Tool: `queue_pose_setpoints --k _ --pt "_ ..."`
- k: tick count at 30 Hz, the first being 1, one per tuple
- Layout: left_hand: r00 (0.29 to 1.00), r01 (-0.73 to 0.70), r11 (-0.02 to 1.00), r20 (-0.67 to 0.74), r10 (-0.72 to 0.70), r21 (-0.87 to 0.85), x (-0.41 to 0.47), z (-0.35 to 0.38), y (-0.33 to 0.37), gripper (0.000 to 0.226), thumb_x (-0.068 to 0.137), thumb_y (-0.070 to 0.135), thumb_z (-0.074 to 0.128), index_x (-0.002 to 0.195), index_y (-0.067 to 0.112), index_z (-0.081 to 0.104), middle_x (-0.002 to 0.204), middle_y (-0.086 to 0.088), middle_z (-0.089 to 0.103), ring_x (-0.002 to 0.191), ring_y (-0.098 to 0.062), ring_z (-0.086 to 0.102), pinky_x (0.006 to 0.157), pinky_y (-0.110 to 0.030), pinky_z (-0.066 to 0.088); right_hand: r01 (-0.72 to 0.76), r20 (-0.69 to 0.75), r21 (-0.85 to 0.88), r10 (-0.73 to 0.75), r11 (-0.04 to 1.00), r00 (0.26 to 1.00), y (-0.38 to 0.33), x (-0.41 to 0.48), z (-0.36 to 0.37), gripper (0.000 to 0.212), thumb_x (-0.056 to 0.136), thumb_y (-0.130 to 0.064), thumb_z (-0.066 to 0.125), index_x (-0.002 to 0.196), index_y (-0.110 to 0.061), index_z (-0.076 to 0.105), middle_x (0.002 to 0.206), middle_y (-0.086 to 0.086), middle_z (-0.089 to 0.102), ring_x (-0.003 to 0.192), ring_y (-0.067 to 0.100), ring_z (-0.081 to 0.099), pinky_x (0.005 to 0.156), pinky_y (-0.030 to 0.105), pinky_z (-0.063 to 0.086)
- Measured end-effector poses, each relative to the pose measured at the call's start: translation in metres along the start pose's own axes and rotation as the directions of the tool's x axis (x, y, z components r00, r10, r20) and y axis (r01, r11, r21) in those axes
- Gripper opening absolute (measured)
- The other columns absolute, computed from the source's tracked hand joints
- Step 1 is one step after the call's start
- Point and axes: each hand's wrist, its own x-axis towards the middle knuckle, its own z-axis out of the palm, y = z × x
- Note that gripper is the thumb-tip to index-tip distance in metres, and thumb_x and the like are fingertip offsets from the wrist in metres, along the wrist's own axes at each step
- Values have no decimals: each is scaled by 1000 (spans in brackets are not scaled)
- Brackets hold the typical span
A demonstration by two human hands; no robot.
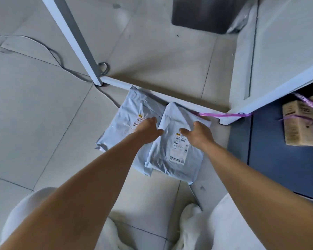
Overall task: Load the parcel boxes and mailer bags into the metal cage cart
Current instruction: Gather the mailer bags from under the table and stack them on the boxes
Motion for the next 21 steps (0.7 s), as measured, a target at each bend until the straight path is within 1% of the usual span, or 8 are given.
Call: queue_pose_setpoints --k 4,7,9,10,13,16,18,21 --pt "999 48 995 30 -45 -89 50 42 -8 56 91 32 60 134 2 42 132 -18 51 118 -32 52 87 -32 42 -46 6 114 46 992 999 20 37 32 53 89 -49 59 116 -3 53 113 11 61 101 30 58 71 29 38" --pt "994 111 983 20 -110 -145 76 68 -11 61 88 31 65 134 0 39 133 -20 49 119 -34 50 85 -34 43 -37 -4 164 38 986 999 33 57 51 36 89 -45 60 89 -10 53 89 4 58 95 30 57 70 28 36" --pt "987 157 972 11 -158 -174 86 81 -11 64 86 30 67 133 -2 38 132 -20 48 119 -34 50 88 -35 44 -46 1 177 47 983 999 38 62 59 40 89 -43 61 67 -18 38 68 -3 43 82 26 49 67 29 35" --pt "983 182 966 21 -181 -182 89 86 -11 67 86 29 68 135 -3 35 133 -19 47 121 -33 50 91 -36 44 -52 9 187 52 981 999 39 62 62 45 88 -42 61 64 -21 31 64 -4 37 79 25 45 64 29 34" --pt "965 262 937 63 -254 -230 93 97 -9 74 86 28 68 140 -2 28 134 -18 49 123 -33 51 97 -37 45 -57 11 191 56 980 998 43 61 69 47 89 -40 61 63 -20 28 62 -4 31 71 24 41 49 30 27" --pt "946 318 916 14 -324 -243 97 104 -8 74 83 28 70 140 3 30 139 -16 43 129 -33 43 105 -41 39 -56 17 194 54 979 998 45 62 71 47 89 -39 62 63 -19 29 62 -3 32 57 18 37 46 28 24" --pt "940 329 915 -13 -341 -236 102 108 -9 72 83 24 69 141 4 31 141 -15 42 130 -33 42 105 -41 38 -52 -4 198 53 979 999 45 68 73 48 88 -39 63 62 -21 27 62 -5 30 64 22 39 46 28 25" --pt "950 299 927 -25 -313 -226 106 111 -12 50 87 14 62 133 2 44 131 -14 56 122 -29 54 96 -33 45 -65 -24 183 71 981 997 44 76 75 47 87 -41 63 63 -21 28 63 -4 32 76 24 42 51 31 30"
